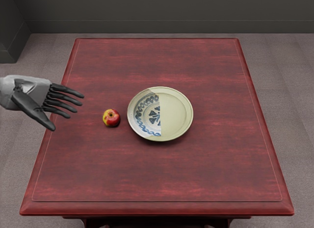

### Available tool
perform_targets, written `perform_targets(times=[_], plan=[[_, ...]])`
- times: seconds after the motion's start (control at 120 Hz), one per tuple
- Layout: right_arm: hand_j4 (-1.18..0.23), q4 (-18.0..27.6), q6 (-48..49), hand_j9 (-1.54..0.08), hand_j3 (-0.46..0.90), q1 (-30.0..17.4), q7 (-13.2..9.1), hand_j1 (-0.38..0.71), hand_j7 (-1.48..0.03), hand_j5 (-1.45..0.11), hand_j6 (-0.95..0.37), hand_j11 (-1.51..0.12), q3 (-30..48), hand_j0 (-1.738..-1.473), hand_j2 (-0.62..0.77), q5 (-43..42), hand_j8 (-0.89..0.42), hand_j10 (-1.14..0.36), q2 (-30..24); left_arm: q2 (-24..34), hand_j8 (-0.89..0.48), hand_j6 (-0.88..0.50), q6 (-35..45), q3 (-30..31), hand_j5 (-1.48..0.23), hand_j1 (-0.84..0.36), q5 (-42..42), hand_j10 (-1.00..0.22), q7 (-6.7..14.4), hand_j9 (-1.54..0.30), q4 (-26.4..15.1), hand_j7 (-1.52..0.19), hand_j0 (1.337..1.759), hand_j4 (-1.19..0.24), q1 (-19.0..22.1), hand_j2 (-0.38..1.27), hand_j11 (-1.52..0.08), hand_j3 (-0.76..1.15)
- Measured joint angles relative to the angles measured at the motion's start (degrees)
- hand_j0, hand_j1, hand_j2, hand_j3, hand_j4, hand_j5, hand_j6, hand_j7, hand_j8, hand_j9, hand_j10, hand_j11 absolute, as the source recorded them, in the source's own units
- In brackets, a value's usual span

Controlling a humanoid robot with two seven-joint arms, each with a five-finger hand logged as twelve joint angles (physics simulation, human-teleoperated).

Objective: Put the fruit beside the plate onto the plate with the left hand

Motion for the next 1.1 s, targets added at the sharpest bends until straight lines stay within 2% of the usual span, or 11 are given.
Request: perform_targets(times=[0.15,0.292,0.367,0.467,0.558,0.683,0.767,0.858,0.983,1.042,1.1], plan=[[-0.04,0.0,0.0,-0.05,0.0,-0.05,-0.05,-0.3,-0.05,-0.05,-0.04,-0.05,0.01,-1.658,-0.01,0.03,-0.04,-0.04,0.0,-2.81,-0.24,-0.24,0.0,-0.06,-0.32,0.06,0.13,-0.24,0.08,-0.32,-1.1,-0.32,1.658,-0.24,-1.66,0.05,-0.32,0.0],[-0.04,0.0,0.0,-0.05,0.0,-0.16,-0.21,-0.3,-0.05,-0.05,-0.04,-0.05,0.0,-1.658,-0.01,0.04,-0.04,-0.04,0.0,-3.31,-0.24,-0.24,2.51,-0.02,-0.32,0.06,3.38,-0.24,0.15,-0.32,-6.72,-0.32,1.658,-0.24,-4.69,0.05,-0.32,0.0],[-0.04,0.0,0.0,-0.05,0.0,-0.18,-0.26,-0.3,-0.05,-0.05,-0.04,-0.05,-0.01,-1.658,-0.01,0.04,-0.04,-0.04,0.0,-3.62,-0.24,-0.24,10.3,0.0,-0.32,0.06,6.51,-0.24,0.47,-0.32,-9.9,-0.32,1.658,-0.24,-5.37,0.05,-0.32,0.0],[-0.04,0.0,0.0,-0.05,0.0,-0.2,-0.29,-0.3,-0.05,-0.05,-0.04,-0.05,-0.01,-1.658,-0.01,0.04,-0.04,-0.04,0.0,-8.6,-0.25,-0.25,25.12,0.82,-0.32,0.06,13.12,-0.25,1.16,-0.32,-12.92,-0.32,1.658,-0.25,-5.64,0.05,-0.32,0.0],[-0.04,0.0,0.0,-0.05,0.0,-0.2,-0.3,-0.3,-0.05,-0.05,-0.04,-0.05,-0.01,-1.658,-0.01,0.04,-0.04,-0.04,0.0,-8.48,-0.25,-0.25,36.08,3.6,-0.32,0.06,17.99,-0.25,1.42,-0.32,-14.43,-0.32,1.658,-0.25,-8.09,0.05,-0.32,0.0],[-0.04,0.0,0.0,-0.05,0.0,-0.22,-0.3,-0.3,-0.05,-0.05,-0.04,-0.05,-0.01,-1.658,-0.01,0.04,-0.04,-0.04,0.0,-8.95,-0.25,-0.25,48.23,7.13,-0.32,0.06,23.7,-0.25,1.56,-0.32,-15.56,-0.32,1.658,-0.25,-9.13,0.05,-0.32,0.0],[-0.04,0.0,0.0,-0.05,0.0,-0.21,-0.3,-0.3,-0.05,-0.05,-0.04,-0.05,-0.01,-1.658,-0.01,0.04,-0.04,-0.04,0.0,-10.88,-0.25,-0.25,57.28,13.33,-0.32,0.06,25.32,-0.25,1.59,-0.32,-15.83,-0.32,1.658,-0.25,-15.62,0.05,-0.32,0.0],[-0.04,0.0,0.0,-0.05,0.0,-0.21,-0.3,-0.3,-0.05,-0.05,-0.04,-0.05,-0.01,-1.658,-0.01,0.04,-0.04,-0.04,0.0,-14.2,-0.25,-0.25,64.67,22.9,-0.32,0.06,25.24,-0.25,1.6,-0.32,-15.97,-0.32,1.658,-0.25,-23.99,0.05,-0.32,0.0],[-0.04,0.0,0.0,-0.05,0.0,-0.2,-0.3,-0.3,-0.05,-0.05,-0.04,-0.05,-0.01,-1.658,-0.01,0.04,-0.04,-0.04,0.0,-16.86,-0.25,-0.25,68.45,33.71,-0.32,0.06,20.89,-0.25,1.61,-0.32,-16.12,-0.32,1.658,-0.25,-30.16,0.05,-0.32,0.0],[-0.04,0.0,0.0,-0.05,0.0,-0.21,-0.3,-0.3,-0.05,-0.05,-0.04,-0.05,-0.01,-1.658,-0.01,0.04,-0.04,-0.04,0.0,-18.89,-0.25,-0.25,69.15,38.94,-0.32,0.06,17.88,-0.25,1.61,-0.32,-16.13,-0.32,1.658,-0.25,-35.28,0.05,-0.32,0.0],[-0.04,0.0,0.0,-0.05,0.0,-0.21,-0.3,-0.3,-0.05,-0.05,-0.04,-0.05,-0.01,-1.658,-0.01,0.04,-0.04,-0.04,0.0,-24.18,-0.25,-0.25,69.55,45.17,-0.32,0.06,14.19,-0.25,1.61,-0.32,-16.14,-0.32,1.658,-0.25,-40.18,0.05,-0.32,0.0]])
